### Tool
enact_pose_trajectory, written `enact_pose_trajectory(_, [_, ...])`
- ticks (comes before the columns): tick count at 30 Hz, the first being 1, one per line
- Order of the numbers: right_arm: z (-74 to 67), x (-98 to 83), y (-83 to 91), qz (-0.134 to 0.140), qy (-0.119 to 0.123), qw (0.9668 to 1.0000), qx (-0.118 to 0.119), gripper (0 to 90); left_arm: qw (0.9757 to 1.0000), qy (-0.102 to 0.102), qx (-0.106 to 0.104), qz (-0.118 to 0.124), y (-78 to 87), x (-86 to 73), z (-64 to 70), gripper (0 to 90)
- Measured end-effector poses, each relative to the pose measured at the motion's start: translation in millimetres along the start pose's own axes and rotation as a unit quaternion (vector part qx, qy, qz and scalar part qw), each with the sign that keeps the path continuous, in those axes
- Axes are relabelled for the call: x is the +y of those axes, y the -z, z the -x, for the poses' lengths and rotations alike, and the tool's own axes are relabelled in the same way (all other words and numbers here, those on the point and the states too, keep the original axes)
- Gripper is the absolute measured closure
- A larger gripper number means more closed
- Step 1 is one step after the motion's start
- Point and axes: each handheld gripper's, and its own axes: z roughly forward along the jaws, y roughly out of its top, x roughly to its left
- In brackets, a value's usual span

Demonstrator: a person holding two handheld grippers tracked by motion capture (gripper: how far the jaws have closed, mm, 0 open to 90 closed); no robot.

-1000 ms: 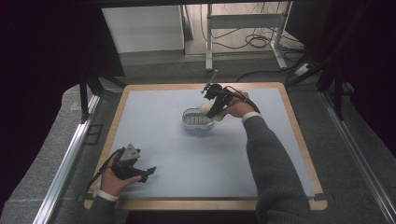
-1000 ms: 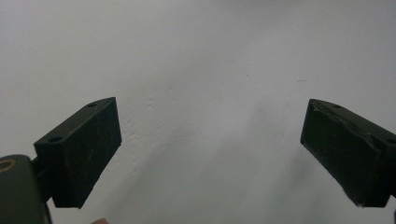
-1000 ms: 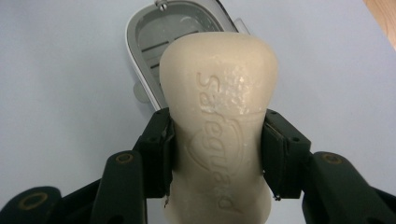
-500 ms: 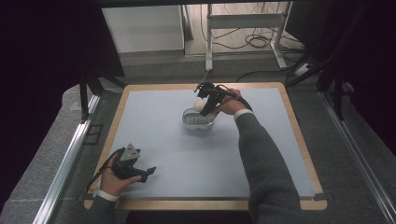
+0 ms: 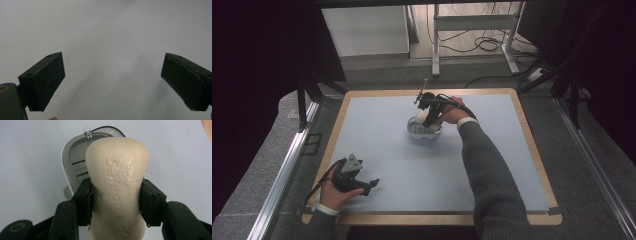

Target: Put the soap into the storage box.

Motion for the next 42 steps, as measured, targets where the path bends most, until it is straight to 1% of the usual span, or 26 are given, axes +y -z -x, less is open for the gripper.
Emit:
enact_pose_trajectory(2, [-2.2,1.6,-5.5,-0.009,0.005,0.9999,-0.006,49.4,1.0,-0.001,0.0,0.0,0.2,0.0,-0.2,5.6])
enact_pose_trajectory(4, [-2.2,1.8,-7.0,-0.01,0.007,0.9999,-0.004,49.4,1.0,-0.001,0.0,0.0,0.0,0.0,-0.1,5.6])
enact_pose_trajectory(9, [-3.9,3.3,-13.0,-0.014,0.025,0.9996,-0.005,49.4,1.0,-0.002,-0.002,-0.001,-1.0,0.0,0.2,5.6])
enact_pose_trajectory(10, [-4.9,4.1,-15.1,-0.018,0.028,0.9994,-0.012,49.3,1.0,-0.002,-0.002,-0.002,-1.0,0.0,0.3,5.6])
enact_pose_trajectory(16, [-6.7,4.4,-20.4,-0.026,0.036,0.999,-0.009,49.0,1.0,-0.001,-0.002,0.0,-0.8,0.1,0.4,5.6])
enact_pose_trajectory(18, [-7.3,4.0,-22.8,-0.028,0.045,0.9986,-0.007,48.1,1.0,-0.002,-0.002,0.0,-1.1,0.0,0.4,5.6])
enact_pose_trajectory(19, [-8.0,4.1,-23.2,-0.03,0.046,0.9984,-0.01,46.8,1.0,-0.001,-0.002,0.0,-1.3,0.0,0.6,5.6])
enact_pose_trajectory(20, [-8.7,4.5,-21.7,-0.022,0.042,0.9988,-0.009,45.8,1.0,-0.002,-0.003,-0.001,-1.3,0.1,0.6,5.6])
enact_pose_trajectory(26, [-9.6,4.8,-13.1,-0.006,0.034,0.9993,-0.015,43.3,1.0,-0.003,-0.002,-0.001,-1.4,0.1,0.8,5.6])
enact_pose_trajectory(28, [-9.1,3.4,-9.7,-0.001,0.027,0.9995,-0.016,42.0,1.0,-0.004,-0.002,-0.001,-1.4,0.2,0.9,5.6])
enact_pose_trajectory(29, [-7.8,1.5,-4.6,0.015,0.011,0.9996,-0.021,41.3,1.0,-0.001,-0.003,0.0,-1.6,0.1,1.2,5.6])
enact_pose_trajectory(30, [-7.8,1.5,-4.6,0.015,0.011,0.9996,-0.021,41.3,1.0,-0.001,-0.003,0.0,-1.8,0.1,1.3,5.6])
enact_pose_trajectory(31, [-7.6,0.2,-2.2,0.025,0.002,0.9995,-0.02,40.6,1.0,-0.001,-0.003,-0.001,-2.0,0.1,1.3,5.6])
enact_pose_trajectory(33, [-6.8,-2.6,2.1,0.034,-0.009,0.9991,-0.024,40.0,1.0,-0.001,-0.003,-0.001,-2.4,0.0,1.5,5.6])
enact_pose_trajectory(35, [-6.2,-6.1,5.4,0.041,-0.018,0.9988,-0.02,38.9,1.0,-0.003,-0.003,-0.002,-2.5,0.1,1.5,5.6])
enact_pose_trajectory(38, [-6.1,-11.8,10.0,0.049,-0.032,0.998,-0.024,37.4,1.0,-0.002,-0.003,-0.001,-2.4,0.1,1.7,5.6])
enact_pose_trajectory(40, [-6.3,-16.3,13.9,0.061,-0.043,0.997,-0.023,36.7,1.0,-0.002,-0.003,-0.002,-2.5,0.1,1.7,5.6])
enact_pose_trajectory(42, [-7.4,-21.1,18.6,0.077,-0.057,0.9952,-0.02,35.9,1.0,-0.003,-0.003,-0.002,-2.8,0.0,2.0,5.6])
